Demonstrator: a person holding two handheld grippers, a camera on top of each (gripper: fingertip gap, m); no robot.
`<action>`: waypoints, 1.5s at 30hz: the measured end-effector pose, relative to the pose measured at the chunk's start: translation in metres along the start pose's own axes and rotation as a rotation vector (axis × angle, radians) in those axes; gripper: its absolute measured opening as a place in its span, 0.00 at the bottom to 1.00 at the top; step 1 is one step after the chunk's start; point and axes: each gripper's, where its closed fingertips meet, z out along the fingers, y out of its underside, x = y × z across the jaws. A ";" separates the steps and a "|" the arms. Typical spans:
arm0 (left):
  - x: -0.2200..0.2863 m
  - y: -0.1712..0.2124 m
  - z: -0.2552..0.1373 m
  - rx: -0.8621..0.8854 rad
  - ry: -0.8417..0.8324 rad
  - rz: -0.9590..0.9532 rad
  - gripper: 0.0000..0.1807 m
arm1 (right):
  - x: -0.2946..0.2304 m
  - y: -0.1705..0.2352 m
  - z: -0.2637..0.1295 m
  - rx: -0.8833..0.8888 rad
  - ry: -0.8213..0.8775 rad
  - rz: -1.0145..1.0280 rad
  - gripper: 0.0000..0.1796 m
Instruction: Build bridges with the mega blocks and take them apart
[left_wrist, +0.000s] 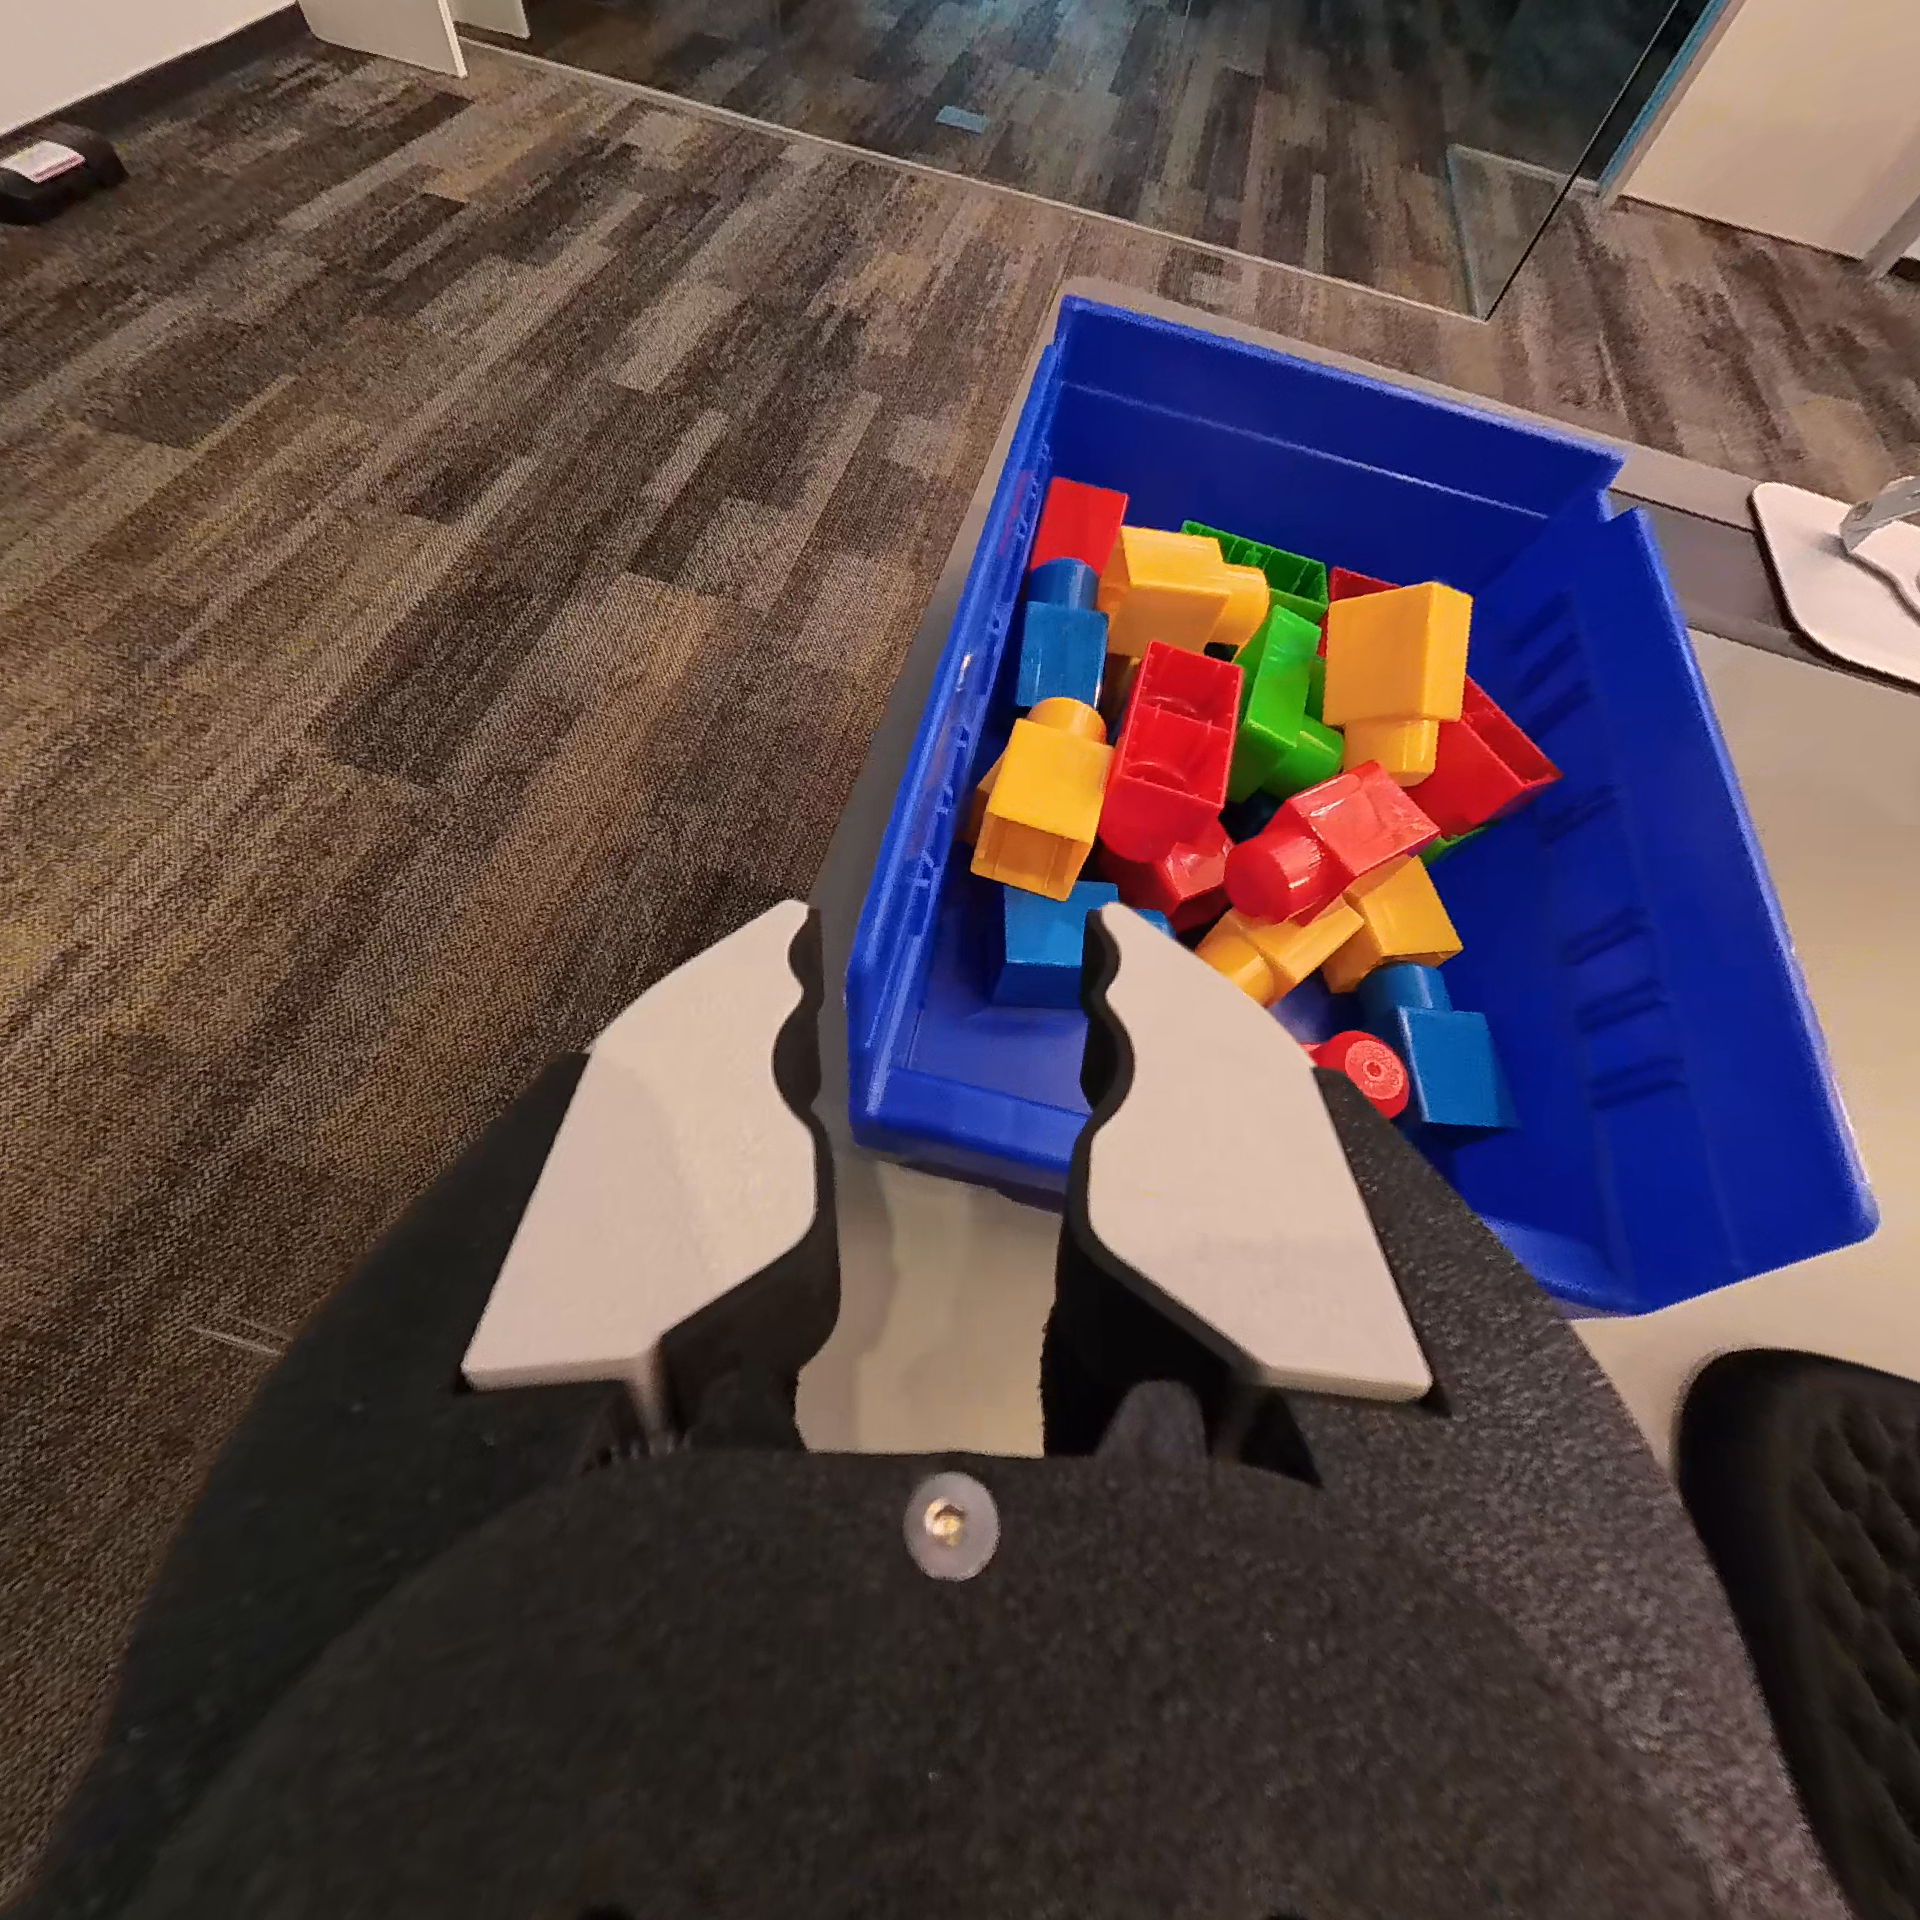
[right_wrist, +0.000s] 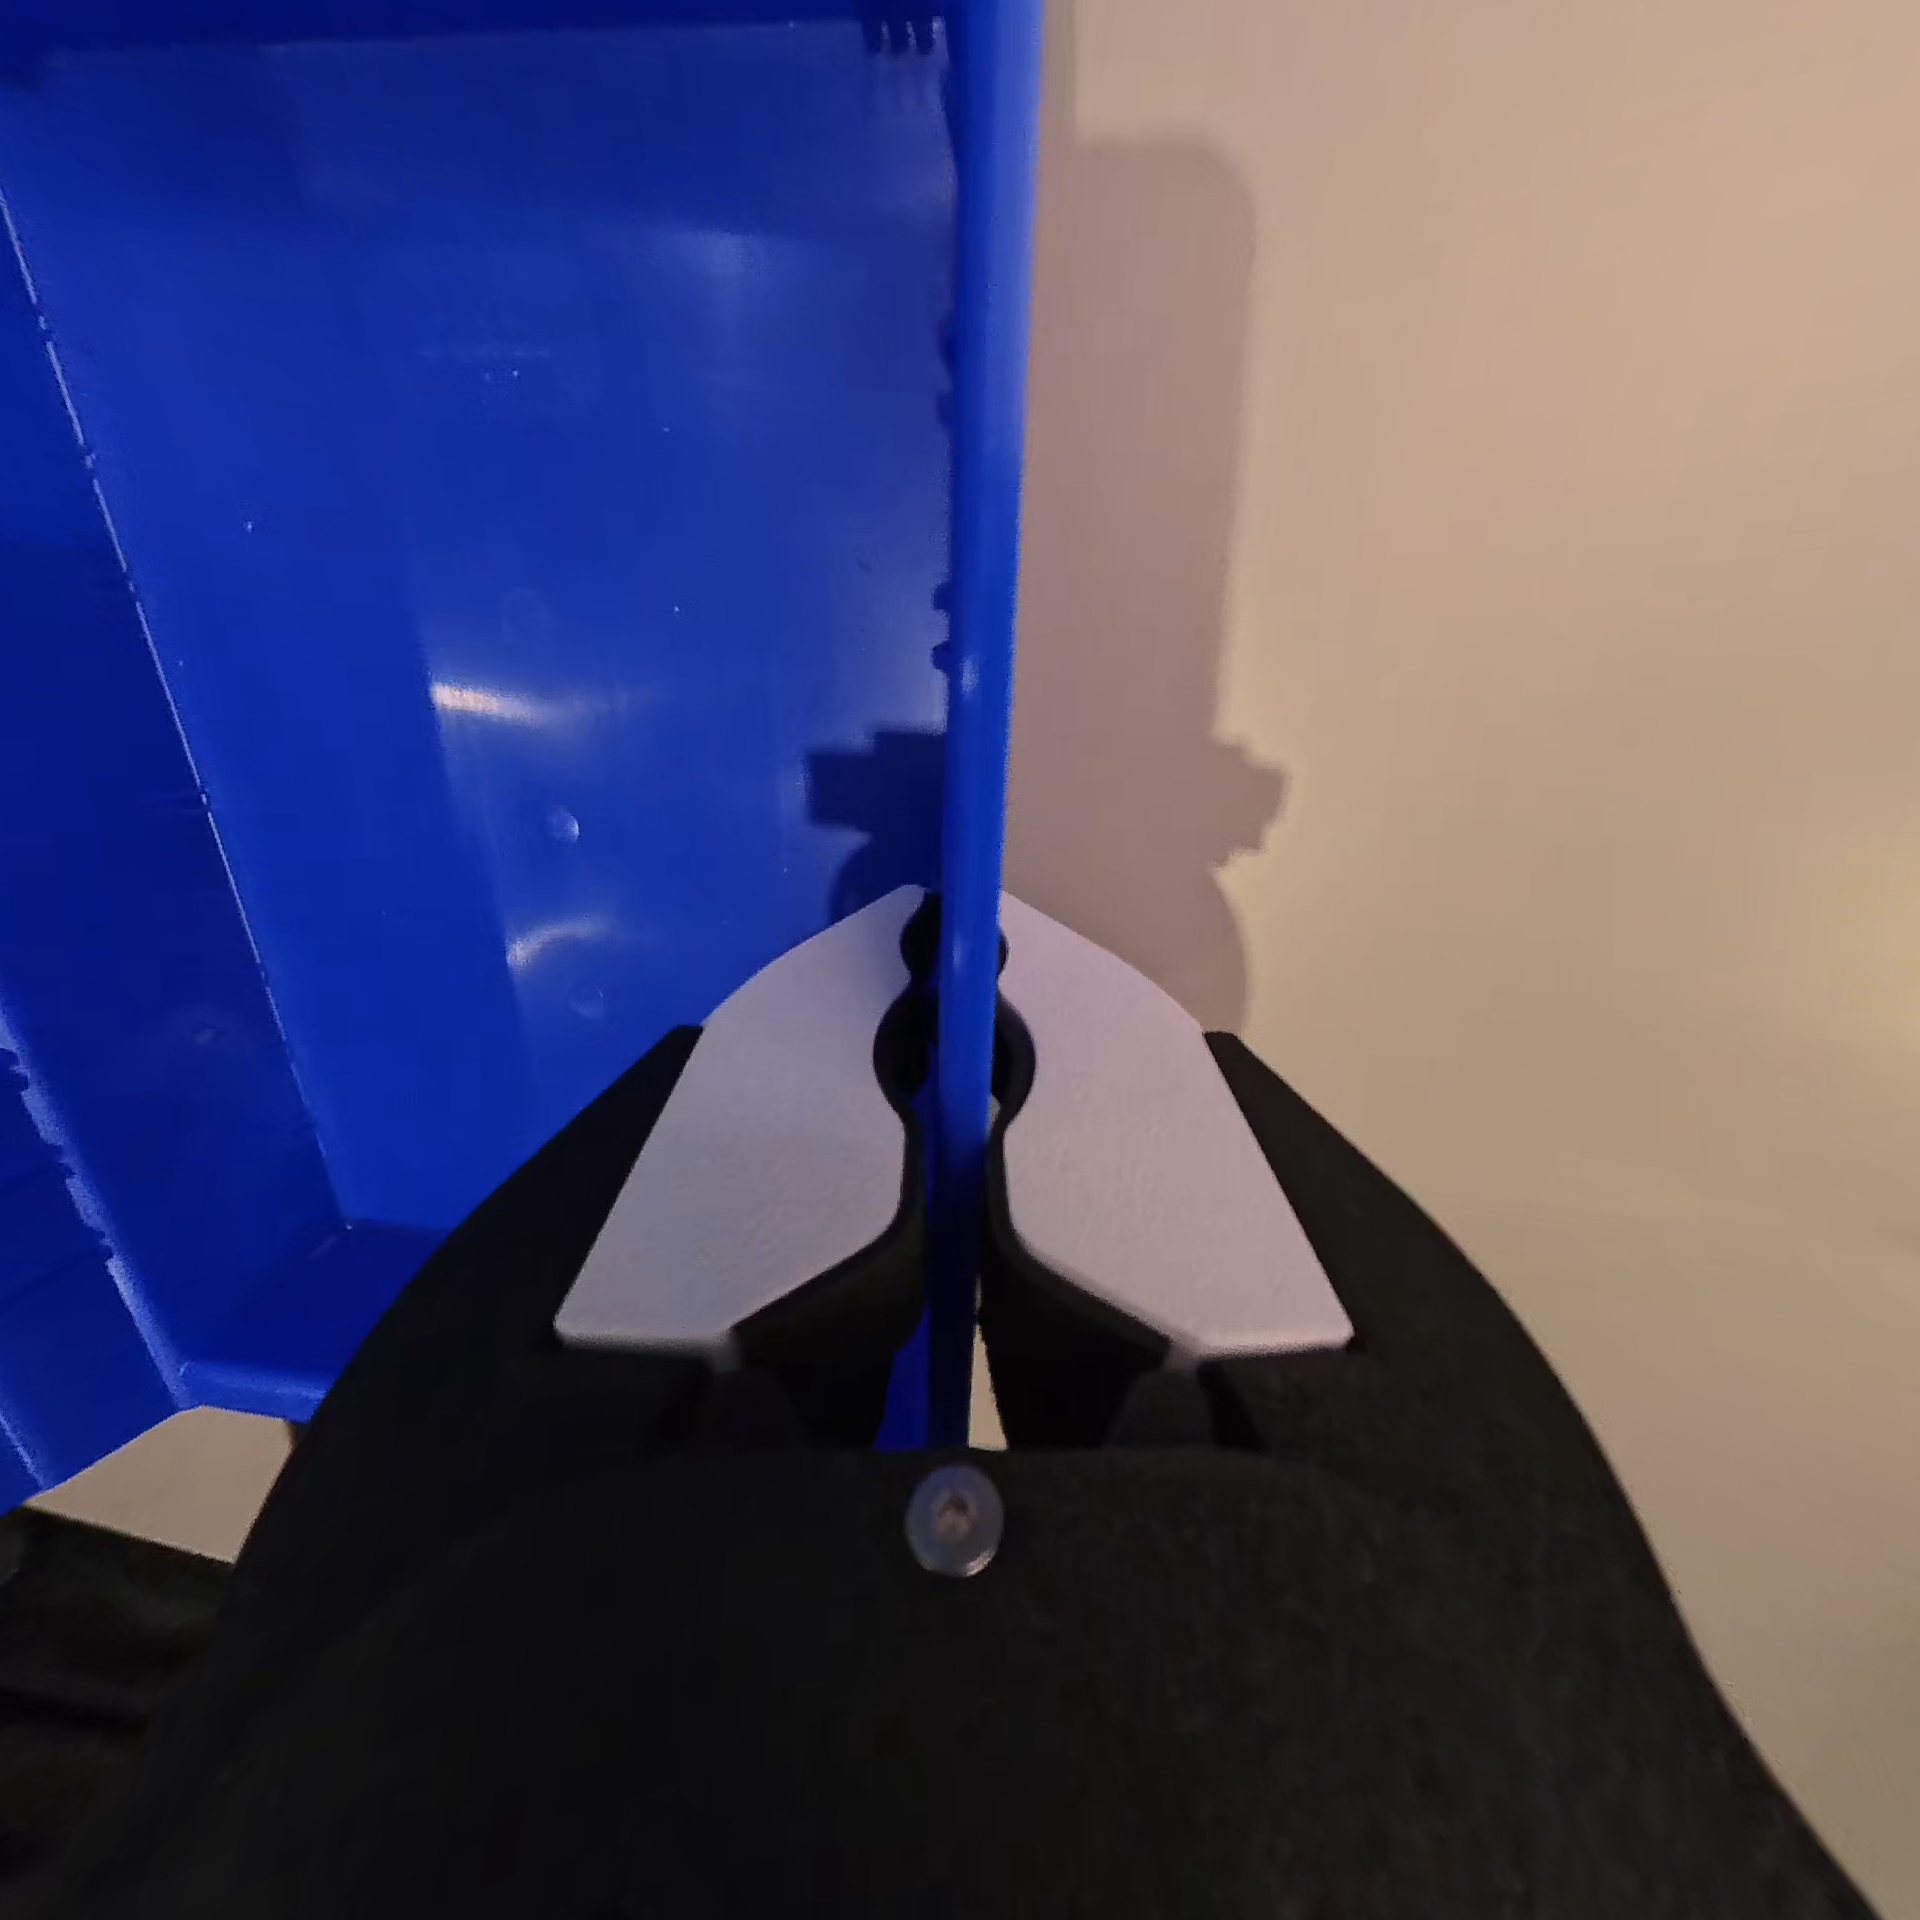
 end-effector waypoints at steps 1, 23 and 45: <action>0.000 -0.001 0.000 0.000 -0.003 -0.002 0.26 | 0.017 0.007 -0.004 0.001 0.003 0.018 0.03; 0.043 -0.007 -0.009 -0.035 -0.086 0.063 0.26 | 0.224 0.094 -0.049 0.020 0.017 0.159 0.03; -0.017 0.018 0.025 -0.177 -0.043 -0.005 0.29 | 0.232 0.082 -0.104 0.150 0.406 -0.078 0.40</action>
